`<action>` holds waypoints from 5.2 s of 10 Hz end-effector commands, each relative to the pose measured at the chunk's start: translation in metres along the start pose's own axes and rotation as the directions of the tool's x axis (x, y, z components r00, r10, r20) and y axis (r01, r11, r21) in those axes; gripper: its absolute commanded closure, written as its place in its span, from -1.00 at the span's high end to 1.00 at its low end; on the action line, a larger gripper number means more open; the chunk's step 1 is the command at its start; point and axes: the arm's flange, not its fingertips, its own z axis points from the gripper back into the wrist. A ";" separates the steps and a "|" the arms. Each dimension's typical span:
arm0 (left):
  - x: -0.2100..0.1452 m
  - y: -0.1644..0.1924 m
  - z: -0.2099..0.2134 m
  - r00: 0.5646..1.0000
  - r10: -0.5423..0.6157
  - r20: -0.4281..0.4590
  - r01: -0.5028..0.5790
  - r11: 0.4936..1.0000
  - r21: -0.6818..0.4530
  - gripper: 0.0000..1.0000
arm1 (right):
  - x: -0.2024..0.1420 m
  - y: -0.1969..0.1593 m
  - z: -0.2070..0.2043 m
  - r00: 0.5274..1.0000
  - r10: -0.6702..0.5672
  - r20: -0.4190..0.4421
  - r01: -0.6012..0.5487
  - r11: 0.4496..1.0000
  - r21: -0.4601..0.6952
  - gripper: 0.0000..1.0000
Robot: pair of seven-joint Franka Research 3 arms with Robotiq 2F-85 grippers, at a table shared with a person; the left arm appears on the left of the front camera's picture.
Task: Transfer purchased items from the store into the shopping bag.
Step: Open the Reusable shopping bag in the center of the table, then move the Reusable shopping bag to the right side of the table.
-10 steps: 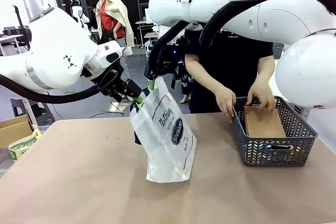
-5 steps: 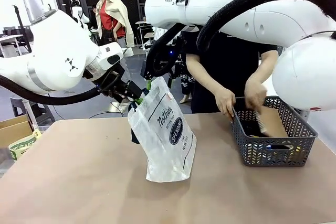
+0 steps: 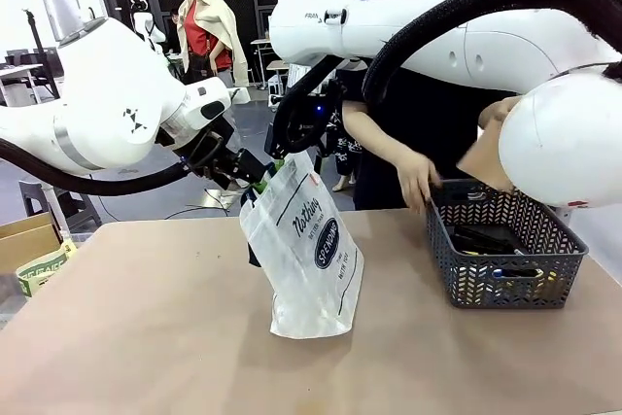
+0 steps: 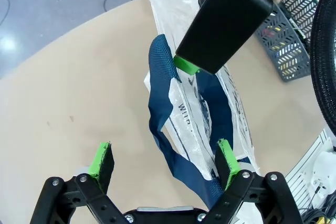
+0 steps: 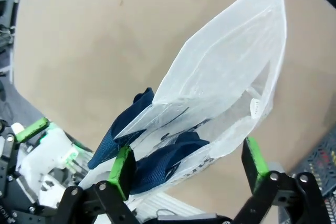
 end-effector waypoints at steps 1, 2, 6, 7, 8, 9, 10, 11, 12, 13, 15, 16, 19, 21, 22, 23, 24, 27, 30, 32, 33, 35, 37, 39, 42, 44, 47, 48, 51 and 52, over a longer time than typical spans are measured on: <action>0.000 -0.001 0.000 1.000 -0.003 0.003 0.003 1.000 0.000 0.93 | 0.001 0.001 0.005 1.000 0.001 0.015 -0.001 1.000 0.003 1.00; 0.001 -0.002 -0.002 1.000 -0.017 0.009 0.017 1.000 0.008 0.60 | 0.000 0.000 0.000 1.000 0.000 0.000 0.000 1.000 0.000 0.63; 0.002 -0.001 -0.004 1.000 0.024 -0.003 -0.024 0.997 -0.068 -0.72 | -0.017 0.005 0.004 0.999 -0.014 -0.047 0.013 1.000 -0.009 -0.92; 0.002 0.001 -0.006 1.000 0.030 -0.007 -0.031 0.995 -0.099 -1.00 | -0.024 0.006 0.009 0.999 -0.006 -0.039 0.005 1.000 -0.021 -1.00; 0.001 0.004 -0.008 0.999 0.048 -0.010 -0.048 0.989 -0.138 -1.00 | -0.031 0.007 0.012 1.000 0.011 -0.029 -0.011 1.000 -0.021 -1.00; 0.001 0.007 -0.010 0.998 0.062 -0.005 -0.062 0.984 -0.164 -1.00 | -0.038 0.005 0.015 0.999 0.021 -0.024 -0.022 0.999 -0.029 -1.00; -0.001 0.012 -0.009 0.997 0.078 0.001 -0.077 0.983 -0.168 -1.00 | -0.046 0.004 0.018 0.999 0.042 -0.020 -0.042 0.999 -0.033 -1.00; -0.003 0.019 -0.004 0.994 0.105 0.017 -0.102 0.985 -0.141 -1.00 | -0.056 0.000 0.022 0.997 0.063 -0.041 -0.065 0.997 -0.044 -1.00; -0.007 0.028 0.006 0.990 0.137 0.042 -0.133 0.987 -0.094 -1.00 | -0.065 -0.007 0.024 0.993 0.103 -0.065 -0.108 0.991 -0.076 -1.00; -0.011 0.040 0.017 0.986 0.165 0.035 -0.164 0.986 -0.024 -1.00 | -0.075 -0.020 0.025 0.995 0.085 -0.050 -0.090 0.990 -0.106 -1.00; -0.019 0.067 0.035 0.980 0.198 0.025 -0.199 0.973 0.119 -1.00 | -0.100 -0.040 0.033 1.000 0.025 0.019 -0.023 0.992 -0.124 -1.00; -0.020 0.075 0.040 0.981 0.191 0.033 -0.194 0.969 0.154 -1.00 | -0.109 -0.050 0.035 0.999 0.033 0.007 -0.032 0.990 -0.139 -1.00; -0.011 0.080 0.032 0.994 0.112 -0.016 -0.108 0.984 0.141 -1.00 | -0.116 -0.069 0.045 0.999 0.046 0.030 -0.039 0.980 -0.193 -1.00; 0.002 0.067 0.017 0.999 -0.004 -0.051 0.012 0.990 0.143 -1.00 | -0.116 -0.066 0.051 0.995 0.100 0.001 -0.096 0.963 -0.252 -1.00; 0.009 0.062 0.010 0.996 -0.067 -0.059 0.075 0.986 0.148 -1.00 | -0.115 -0.066 0.053 0.993 0.107 -0.039 -0.114 0.949 -0.294 -1.00; 0.016 0.060 0.005 0.992 -0.113 -0.059 0.121 0.980 0.157 -1.00 | -0.115 -0.068 0.057 0.992 0.112 -0.062 -0.126 0.937 -0.325 -1.00; 0.017 0.058 0.003 0.988 -0.141 -0.057 0.148 0.976 0.156 -1.00 | -0.115 -0.069 0.057 0.986 0.145 -0.080 -0.164 0.924 -0.345 -1.00; 0.020 0.057 -0.011 0.992 -0.116 -0.051 0.120 0.990 0.080 -1.00 | -0.114 -0.073 0.046 0.977 0.202 -0.061 -0.211 0.914 -0.347 -1.00; 0.018 0.048 -0.006 0.990 -0.131 -0.055 0.137 0.982 0.129 -1.00 | -0.110 -0.065 0.052 0.983 0.169 -0.065 -0.181 0.929 -0.323 -1.00; 0.018 0.048 -0.006 0.990 -0.131 -0.055 0.137 0.982 0.129 -1.00 | -0.110 -0.065 0.052 0.983 0.169 -0.065 -0.181 0.929 -0.323 -1.00; 0.018 0.048 -0.006 0.990 -0.131 -0.055 0.137 0.982 0.129 -1.00 | -0.110 -0.065 0.052 0.983 0.169 -0.065 -0.181 0.929 -0.323 -1.00; 0.018 0.048 -0.006 0.990 -0.131 -0.055 0.137 0.982 0.129 -1.00 | -0.110 -0.065 0.052 0.983 0.169 -0.065 -0.181 0.929 -0.323 -1.00; 0.018 0.048 -0.006 0.990 -0.131 -0.055 0.137 0.982 0.129 -1.00 | -0.110 -0.065 0.052 0.983 0.169 -0.065 -0.181 0.929 -0.323 -1.00; 0.018 0.048 -0.006 0.990 -0.131 -0.055 0.137 0.982 0.129 -1.00 | -0.110 -0.065 0.052 0.983 0.169 -0.065 -0.181 0.929 -0.323 -1.00; 0.018 0.048 -0.006 0.990 -0.131 -0.055 0.137 0.982 0.129 -1.00 | -0.110 -0.065 0.052 0.983 0.169 -0.065 -0.181 0.929 -0.323 -1.00; 0.018 0.048 -0.006 0.990 -0.131 -0.055 0.137 0.982 0.129 -1.00 | -0.110 -0.065 0.052 0.983 0.169 -0.065 -0.181 0.929 -0.323 -1.00; 0.018 0.048 -0.006 0.990 -0.131 -0.055 0.137 0.982 0.129 -1.00 | -0.110 -0.065 0.052 0.983 0.169 -0.065 -0.181 0.929 -0.323 -1.00; 0.019 0.047 -0.010 0.990 -0.129 -0.056 0.135 0.984 0.117 -1.00 | -0.109 -0.063 0.050 0.981 0.184 -0.062 -0.194 0.927 -0.321 -1.00; 0.026 0.057 -0.030 0.990 -0.141 0.026 0.139 0.989 0.050 -1.00 | -0.107 -0.067 0.047 0.982 0.177 -0.063 -0.188 0.911 -0.368 -1.00; 0.026 0.057 -0.036 0.990 -0.138 0.041 0.136 0.990 0.048 -1.00 | -0.105 -0.066 0.046 0.978 0.196 -0.070 -0.208 0.906 -0.370 -1.00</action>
